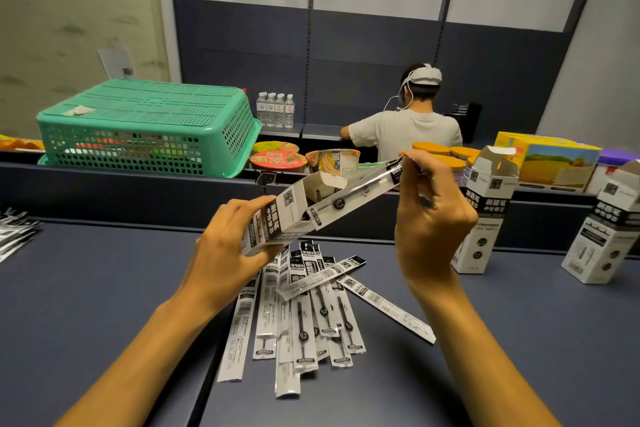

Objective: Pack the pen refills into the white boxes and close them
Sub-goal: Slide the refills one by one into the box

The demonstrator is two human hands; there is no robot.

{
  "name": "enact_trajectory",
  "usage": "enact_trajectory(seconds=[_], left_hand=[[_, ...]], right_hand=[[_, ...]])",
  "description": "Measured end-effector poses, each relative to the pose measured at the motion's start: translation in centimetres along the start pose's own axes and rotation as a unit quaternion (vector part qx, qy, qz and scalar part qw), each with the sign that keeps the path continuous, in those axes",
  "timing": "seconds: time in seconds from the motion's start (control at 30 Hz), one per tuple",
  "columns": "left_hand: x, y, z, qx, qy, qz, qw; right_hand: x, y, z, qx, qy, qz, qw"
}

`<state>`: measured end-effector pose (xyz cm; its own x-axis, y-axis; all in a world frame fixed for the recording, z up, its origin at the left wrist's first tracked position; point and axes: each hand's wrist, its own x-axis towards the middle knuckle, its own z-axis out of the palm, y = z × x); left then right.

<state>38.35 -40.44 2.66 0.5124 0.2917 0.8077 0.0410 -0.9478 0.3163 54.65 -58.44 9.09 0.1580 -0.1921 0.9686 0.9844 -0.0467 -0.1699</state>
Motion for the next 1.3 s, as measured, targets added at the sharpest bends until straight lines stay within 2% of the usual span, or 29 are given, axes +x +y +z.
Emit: enact_trajectory(seconds=[0.13, 0.23, 0.43, 0.63, 0.93, 1.07, 1.3], left_hand=[[0.0, 0.0, 0.1, -0.003, -0.008, 0.003, 1.000], [-0.1, 0.1, 0.2, -0.008, -0.013, 0.001, 1.000], [-0.1, -0.1, 0.1, -0.007, -0.007, -0.003, 1.000], [0.0, -0.1, 0.1, -0.008, 0.001, -0.005, 1.000], [-0.2, -0.2, 0.2, -0.004, 0.003, -0.014, 1.000], [-0.1, -0.2, 0.2, -0.003, 0.002, -0.015, 1.000], [-0.1, -0.1, 0.1, -0.003, 0.001, -0.017, 1.000]], right_hand=[[-0.5, 0.0, 0.1, -0.003, -0.044, -0.036, 0.998], [-1.0, -0.4, 0.4, 0.040, -0.083, -0.025, 0.995], [-2.0, -0.7, 1.0, 0.145, -0.179, 0.069, 0.971], [-1.8, -0.9, 0.9, 0.256, -0.229, 0.192, 0.919], [-1.8, -1.3, 0.6, 0.245, -0.312, 0.231, 0.889], [-1.5, -1.3, 0.5, 0.270, -0.294, 0.296, 0.868], [-0.6, -0.5, -0.1, 0.241, -0.212, 0.329, 0.888]])
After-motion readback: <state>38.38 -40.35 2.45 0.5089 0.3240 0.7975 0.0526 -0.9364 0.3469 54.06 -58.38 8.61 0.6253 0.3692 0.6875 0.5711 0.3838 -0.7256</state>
